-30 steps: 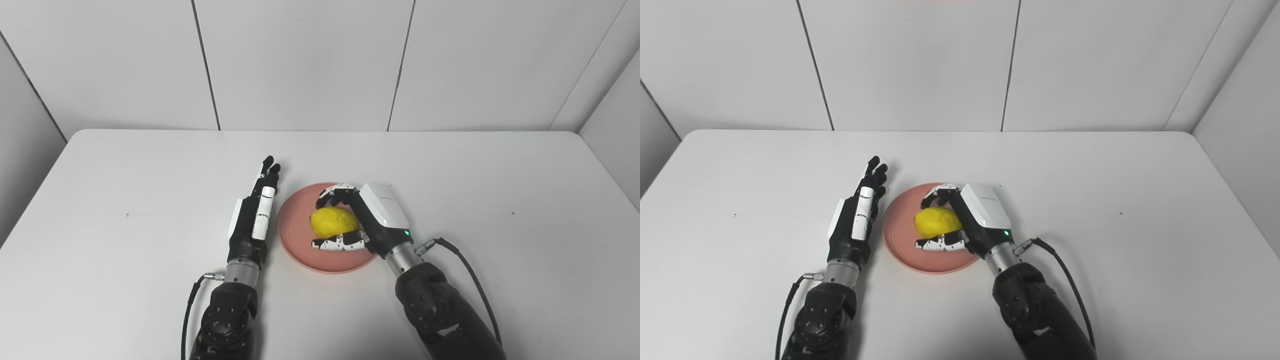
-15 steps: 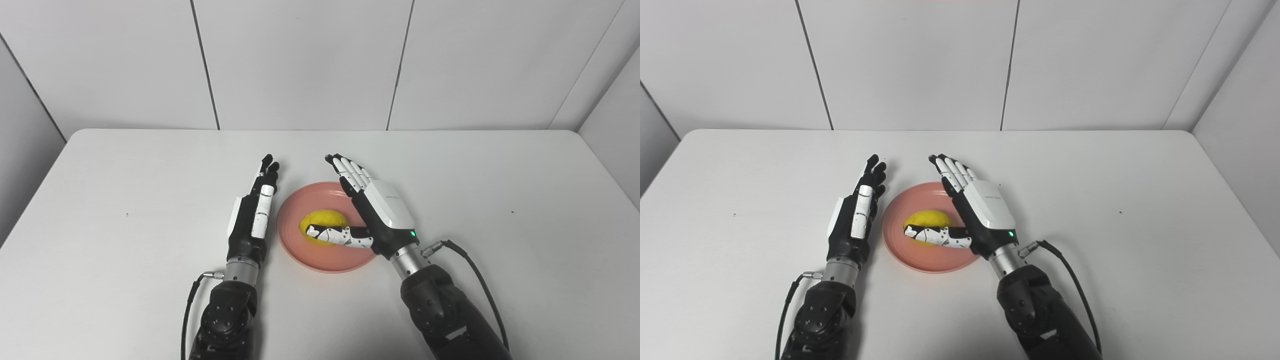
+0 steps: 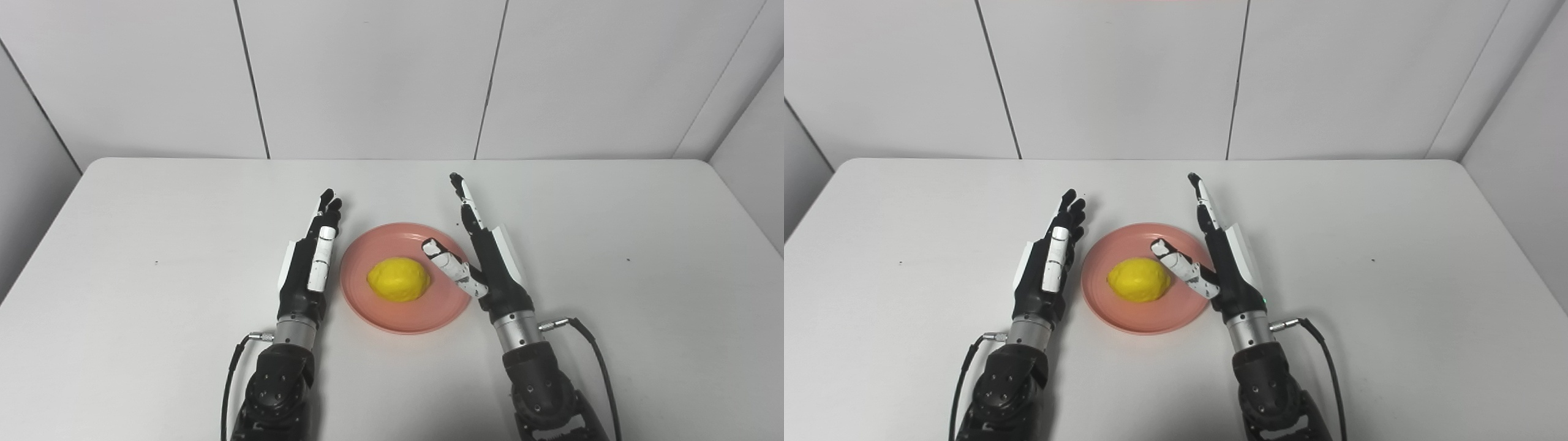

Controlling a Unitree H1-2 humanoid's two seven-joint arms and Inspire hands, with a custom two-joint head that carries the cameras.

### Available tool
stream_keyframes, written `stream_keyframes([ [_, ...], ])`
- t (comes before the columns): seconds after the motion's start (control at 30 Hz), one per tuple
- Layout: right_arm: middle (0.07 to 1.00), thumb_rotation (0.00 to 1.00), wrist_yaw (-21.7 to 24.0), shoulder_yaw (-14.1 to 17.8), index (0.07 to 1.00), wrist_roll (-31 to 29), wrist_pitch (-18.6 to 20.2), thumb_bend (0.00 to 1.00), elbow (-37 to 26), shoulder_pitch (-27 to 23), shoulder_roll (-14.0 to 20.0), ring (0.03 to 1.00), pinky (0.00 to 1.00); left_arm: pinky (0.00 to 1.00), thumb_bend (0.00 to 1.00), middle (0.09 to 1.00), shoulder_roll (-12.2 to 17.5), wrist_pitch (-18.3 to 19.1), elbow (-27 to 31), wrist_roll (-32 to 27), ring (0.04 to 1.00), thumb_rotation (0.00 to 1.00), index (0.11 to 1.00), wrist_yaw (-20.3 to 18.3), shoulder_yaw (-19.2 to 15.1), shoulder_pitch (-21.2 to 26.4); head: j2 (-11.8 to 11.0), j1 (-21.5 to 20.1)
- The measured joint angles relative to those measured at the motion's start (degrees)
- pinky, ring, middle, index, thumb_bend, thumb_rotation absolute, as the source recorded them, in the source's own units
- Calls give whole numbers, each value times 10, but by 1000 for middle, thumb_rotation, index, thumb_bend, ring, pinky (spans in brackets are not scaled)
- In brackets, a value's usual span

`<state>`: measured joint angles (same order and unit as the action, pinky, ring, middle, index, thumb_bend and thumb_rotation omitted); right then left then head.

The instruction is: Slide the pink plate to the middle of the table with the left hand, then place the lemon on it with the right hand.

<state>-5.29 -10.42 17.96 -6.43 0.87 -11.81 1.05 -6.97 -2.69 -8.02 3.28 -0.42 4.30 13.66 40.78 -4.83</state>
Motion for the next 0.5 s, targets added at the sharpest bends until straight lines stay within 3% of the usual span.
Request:
stream_keyframes([
  [0.23, 1000, 998, 20, 53, 1000, -124, 3, 765, -13, 9, -22, 1000, 1000, 995, 688, 970, 1, 0, 0, 0, 987, 1000, 958, 0, 0, 0, 1, -1],
  [0.5, 1000, 1000, 42, 64, 1000, -179, 35, 773, -14, 15, -31, 1000, 1000, 988, 685, 969, 1, 0, 0, 3, 984, 1000, 959, 0, 1, 0, 1, -1],
])
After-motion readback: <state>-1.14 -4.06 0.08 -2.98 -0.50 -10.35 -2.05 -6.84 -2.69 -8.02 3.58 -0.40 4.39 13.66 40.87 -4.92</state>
